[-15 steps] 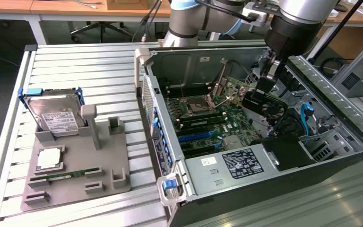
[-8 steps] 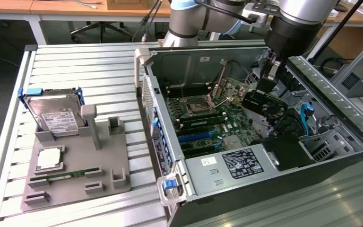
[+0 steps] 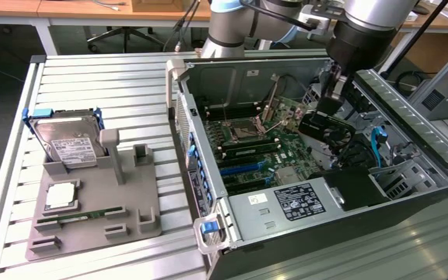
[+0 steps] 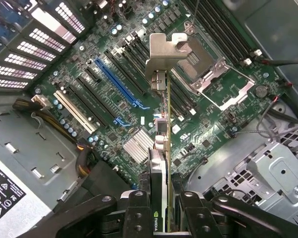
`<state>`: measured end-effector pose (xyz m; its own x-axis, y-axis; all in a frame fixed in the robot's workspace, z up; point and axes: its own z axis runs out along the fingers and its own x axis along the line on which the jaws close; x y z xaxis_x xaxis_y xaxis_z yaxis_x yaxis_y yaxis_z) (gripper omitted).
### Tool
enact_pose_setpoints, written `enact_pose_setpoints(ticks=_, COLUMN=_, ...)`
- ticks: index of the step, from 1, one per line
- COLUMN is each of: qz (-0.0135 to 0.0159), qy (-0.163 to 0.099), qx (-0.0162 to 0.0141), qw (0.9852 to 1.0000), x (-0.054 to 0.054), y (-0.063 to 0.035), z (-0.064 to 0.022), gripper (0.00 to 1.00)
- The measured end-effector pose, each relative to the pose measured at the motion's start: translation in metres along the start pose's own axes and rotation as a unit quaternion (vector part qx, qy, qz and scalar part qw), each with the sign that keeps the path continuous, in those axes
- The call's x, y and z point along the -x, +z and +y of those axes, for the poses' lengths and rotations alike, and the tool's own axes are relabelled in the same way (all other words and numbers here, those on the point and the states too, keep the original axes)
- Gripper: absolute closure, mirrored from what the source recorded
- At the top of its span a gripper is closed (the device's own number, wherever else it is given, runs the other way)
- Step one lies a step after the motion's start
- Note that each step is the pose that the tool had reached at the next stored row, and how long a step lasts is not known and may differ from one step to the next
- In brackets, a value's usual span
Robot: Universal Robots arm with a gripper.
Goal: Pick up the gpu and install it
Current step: 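Insert the gpu into the slot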
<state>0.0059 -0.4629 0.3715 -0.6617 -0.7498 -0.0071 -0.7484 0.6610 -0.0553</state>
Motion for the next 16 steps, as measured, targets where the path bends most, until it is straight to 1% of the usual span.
enact_pose_setpoints(ticks=8, qz=0.0001, qy=-0.028, qx=-0.0012, qw=0.9996, x=0.0001, y=0.0011, z=0.0, gripper=0.73)
enact_pose_setpoints(ticks=16, qz=0.0, qy=-0.045, qx=-0.0019, qw=0.999, x=0.0001, y=0.0019, z=0.0, gripper=0.73)
